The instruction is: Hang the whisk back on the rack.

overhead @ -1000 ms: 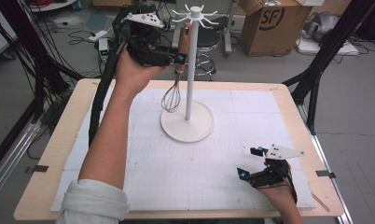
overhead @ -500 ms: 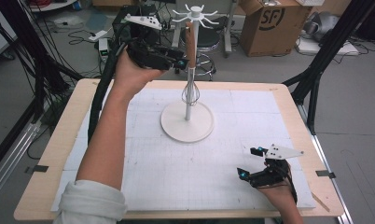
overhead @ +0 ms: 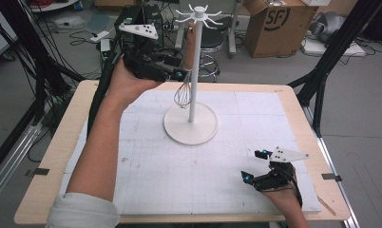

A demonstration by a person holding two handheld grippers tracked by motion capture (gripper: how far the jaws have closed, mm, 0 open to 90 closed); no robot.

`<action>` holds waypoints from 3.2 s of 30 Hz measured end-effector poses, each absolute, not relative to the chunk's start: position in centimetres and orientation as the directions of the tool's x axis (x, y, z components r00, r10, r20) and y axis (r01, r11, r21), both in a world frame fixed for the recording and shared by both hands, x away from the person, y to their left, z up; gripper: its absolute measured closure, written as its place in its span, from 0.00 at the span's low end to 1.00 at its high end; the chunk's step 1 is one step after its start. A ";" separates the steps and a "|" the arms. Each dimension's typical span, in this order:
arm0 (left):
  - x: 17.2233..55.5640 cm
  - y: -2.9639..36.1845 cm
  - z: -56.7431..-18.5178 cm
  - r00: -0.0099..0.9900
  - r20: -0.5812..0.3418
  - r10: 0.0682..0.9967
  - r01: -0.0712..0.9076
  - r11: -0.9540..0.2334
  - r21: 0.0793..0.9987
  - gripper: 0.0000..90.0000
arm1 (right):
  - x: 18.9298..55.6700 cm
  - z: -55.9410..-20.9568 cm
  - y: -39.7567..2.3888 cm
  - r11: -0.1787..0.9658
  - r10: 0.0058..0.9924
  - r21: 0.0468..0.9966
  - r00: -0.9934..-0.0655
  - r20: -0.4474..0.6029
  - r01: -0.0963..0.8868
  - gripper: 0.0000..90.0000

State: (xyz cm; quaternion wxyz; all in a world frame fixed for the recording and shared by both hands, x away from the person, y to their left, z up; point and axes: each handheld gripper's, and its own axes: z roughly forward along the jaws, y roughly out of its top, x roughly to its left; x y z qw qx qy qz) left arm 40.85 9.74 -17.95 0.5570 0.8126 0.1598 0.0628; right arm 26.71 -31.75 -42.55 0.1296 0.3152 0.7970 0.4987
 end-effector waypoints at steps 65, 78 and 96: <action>32.3 15.8 -29.6 0.926 -0.110 0.360 0.219 -0.280 0.935 0.02 | 26.6 -42.5 -31.1 0.319 0.626 0.871 -0.773 0.101 0.372 0.00; 30.3 16.6 -33.9 0.914 -0.118 0.387 0.248 -0.304 0.920 0.02 | 26.6 -42.5 -31.2 0.316 0.628 0.873 -0.771 0.100 0.370 0.00; 29.2 17.1 -36.3 0.900 -0.120 0.419 0.253 -0.277 0.927 0.02 | 26.9 -42.6 -31.3 0.307 0.622 0.877 -0.776 0.110 0.370 0.00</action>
